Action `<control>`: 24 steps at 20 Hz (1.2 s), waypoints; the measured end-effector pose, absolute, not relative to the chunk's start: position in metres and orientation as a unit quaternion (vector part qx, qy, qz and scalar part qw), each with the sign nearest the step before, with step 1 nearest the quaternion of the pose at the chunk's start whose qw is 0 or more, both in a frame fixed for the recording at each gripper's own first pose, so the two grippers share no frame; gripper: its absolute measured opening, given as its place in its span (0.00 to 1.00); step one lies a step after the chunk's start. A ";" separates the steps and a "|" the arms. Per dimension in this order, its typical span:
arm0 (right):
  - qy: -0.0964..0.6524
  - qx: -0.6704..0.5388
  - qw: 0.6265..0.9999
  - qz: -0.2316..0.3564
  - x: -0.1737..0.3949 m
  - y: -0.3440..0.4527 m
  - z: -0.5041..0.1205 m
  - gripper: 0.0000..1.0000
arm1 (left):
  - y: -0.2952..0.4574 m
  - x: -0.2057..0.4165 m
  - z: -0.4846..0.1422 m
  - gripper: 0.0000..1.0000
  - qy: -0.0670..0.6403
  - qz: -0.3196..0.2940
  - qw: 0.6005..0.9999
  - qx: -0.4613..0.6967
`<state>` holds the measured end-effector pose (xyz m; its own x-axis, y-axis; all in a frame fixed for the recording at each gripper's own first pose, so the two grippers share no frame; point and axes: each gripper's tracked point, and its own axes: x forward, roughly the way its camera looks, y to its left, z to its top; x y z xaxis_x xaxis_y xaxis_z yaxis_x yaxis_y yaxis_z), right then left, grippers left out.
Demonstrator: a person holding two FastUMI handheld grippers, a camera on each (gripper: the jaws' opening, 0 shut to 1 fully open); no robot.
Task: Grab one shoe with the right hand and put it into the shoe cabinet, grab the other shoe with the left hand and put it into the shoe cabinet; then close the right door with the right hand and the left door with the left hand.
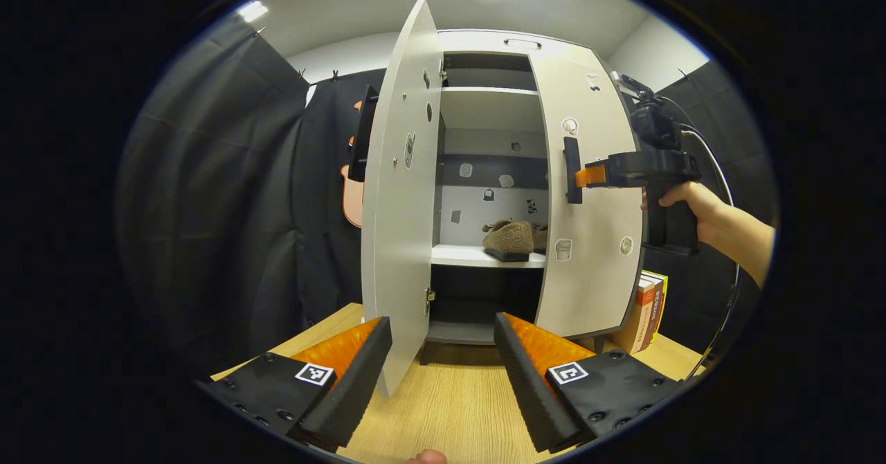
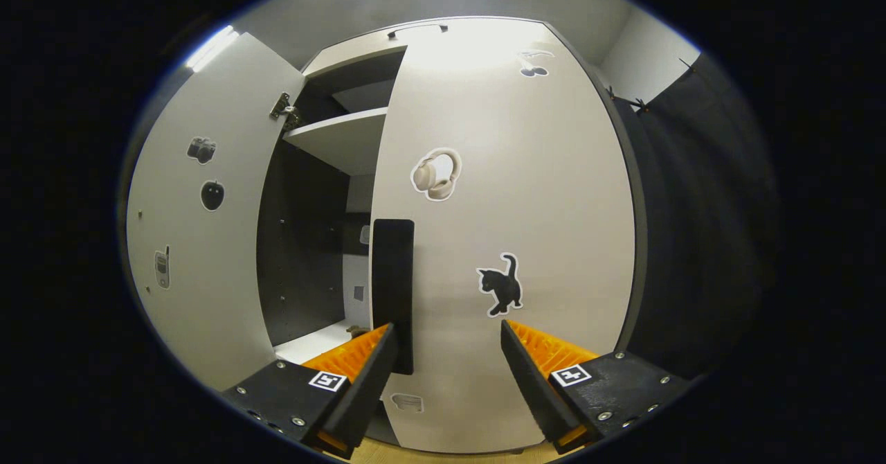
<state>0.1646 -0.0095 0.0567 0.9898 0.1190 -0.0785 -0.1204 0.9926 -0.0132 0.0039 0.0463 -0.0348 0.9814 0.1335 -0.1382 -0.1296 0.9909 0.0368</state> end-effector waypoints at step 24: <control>0.050 -0.012 0.999 0.010 -0.062 -0.087 -0.006 0.92 | 0.057 -0.002 0.012 0.97 0.044 0.089 0.995 -0.022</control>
<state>-0.0616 -0.0874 -0.0058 0.9947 0.0194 -0.1010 -0.0217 0.9995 -0.0226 -0.0019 0.0570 0.0117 0.9803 0.1749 -0.0914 -0.1787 0.9833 -0.0355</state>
